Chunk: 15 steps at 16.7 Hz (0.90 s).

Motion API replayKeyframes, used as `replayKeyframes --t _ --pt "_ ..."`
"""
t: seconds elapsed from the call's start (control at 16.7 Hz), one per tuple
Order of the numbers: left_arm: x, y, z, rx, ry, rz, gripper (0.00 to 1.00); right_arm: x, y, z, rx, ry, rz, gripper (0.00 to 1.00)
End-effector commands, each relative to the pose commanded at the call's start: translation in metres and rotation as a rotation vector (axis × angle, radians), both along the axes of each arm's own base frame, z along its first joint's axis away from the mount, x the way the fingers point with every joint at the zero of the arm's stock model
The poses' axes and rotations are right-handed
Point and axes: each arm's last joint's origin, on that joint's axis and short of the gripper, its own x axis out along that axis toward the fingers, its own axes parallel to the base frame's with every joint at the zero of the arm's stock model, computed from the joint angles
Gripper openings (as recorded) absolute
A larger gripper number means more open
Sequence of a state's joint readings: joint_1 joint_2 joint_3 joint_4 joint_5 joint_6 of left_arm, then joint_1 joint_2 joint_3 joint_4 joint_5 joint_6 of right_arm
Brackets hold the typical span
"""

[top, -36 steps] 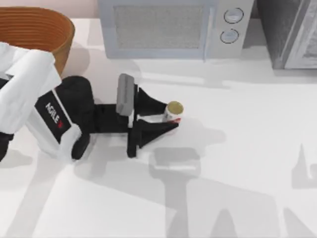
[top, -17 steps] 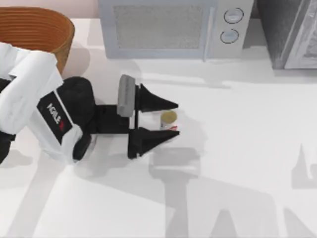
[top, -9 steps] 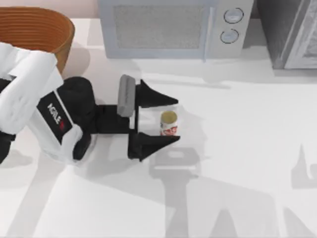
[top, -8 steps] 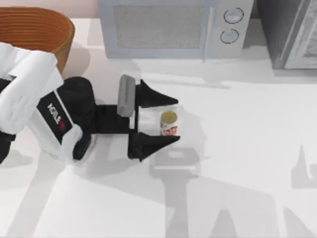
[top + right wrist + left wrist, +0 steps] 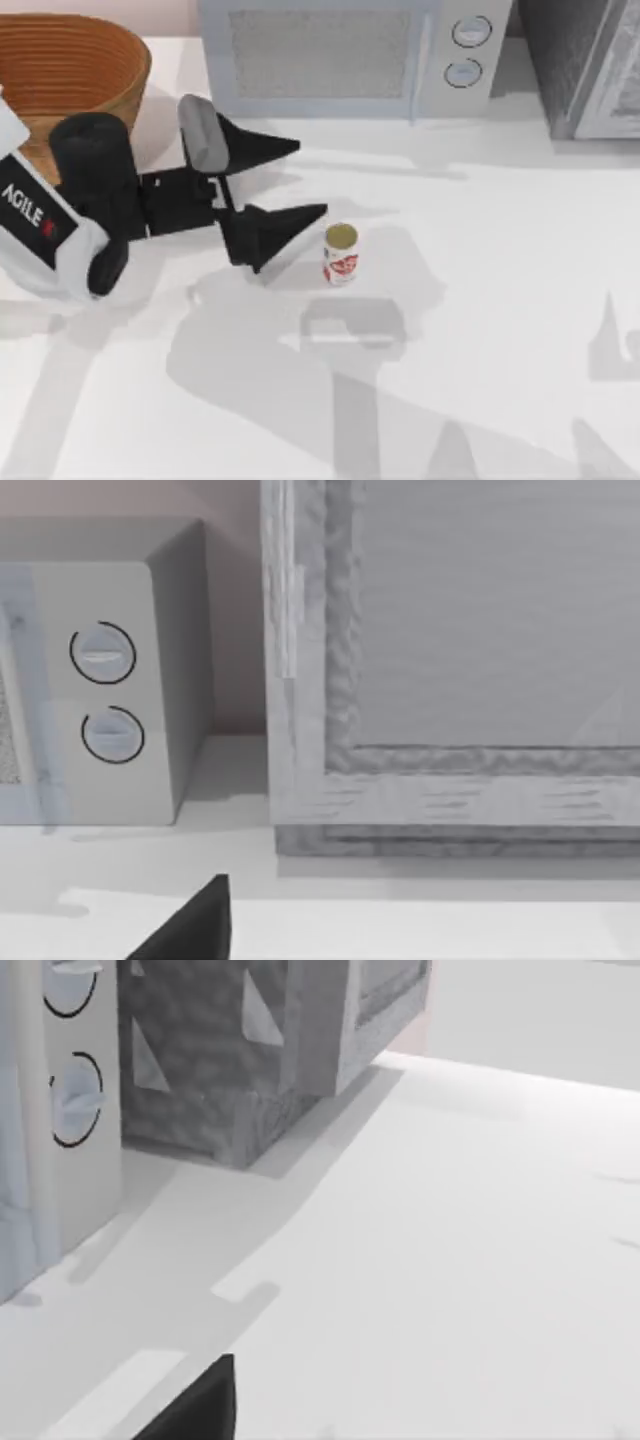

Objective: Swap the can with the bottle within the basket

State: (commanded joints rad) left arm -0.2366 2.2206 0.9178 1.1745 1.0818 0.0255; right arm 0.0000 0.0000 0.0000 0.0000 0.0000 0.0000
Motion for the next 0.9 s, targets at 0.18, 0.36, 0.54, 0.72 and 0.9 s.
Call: replayKeyframes --t 0.18,0.36,0.54,0.72,0.9 --pt "-0.021 0.029 0.056 0.025 0.013 0.208 1.00 0.000 0.000 0.000 0.000 0.000 0.000 1.00" --pt "-0.067 0.057 0.115 0.040 -0.017 0.430 1.00 0.000 0.000 0.000 0.000 0.000 0.000 1.00" --pt "-0.130 0.080 0.153 0.042 -0.070 0.652 1.00 0.000 0.000 0.000 0.000 0.000 0.000 1.00" --pt "-0.193 0.095 0.159 0.034 -0.117 0.858 1.00 0.000 0.000 0.000 0.000 0.000 0.000 1.00" --pt "-0.237 0.104 0.139 0.028 -0.136 1.037 1.00 0.000 0.000 0.000 0.000 0.000 0.000 1.00"
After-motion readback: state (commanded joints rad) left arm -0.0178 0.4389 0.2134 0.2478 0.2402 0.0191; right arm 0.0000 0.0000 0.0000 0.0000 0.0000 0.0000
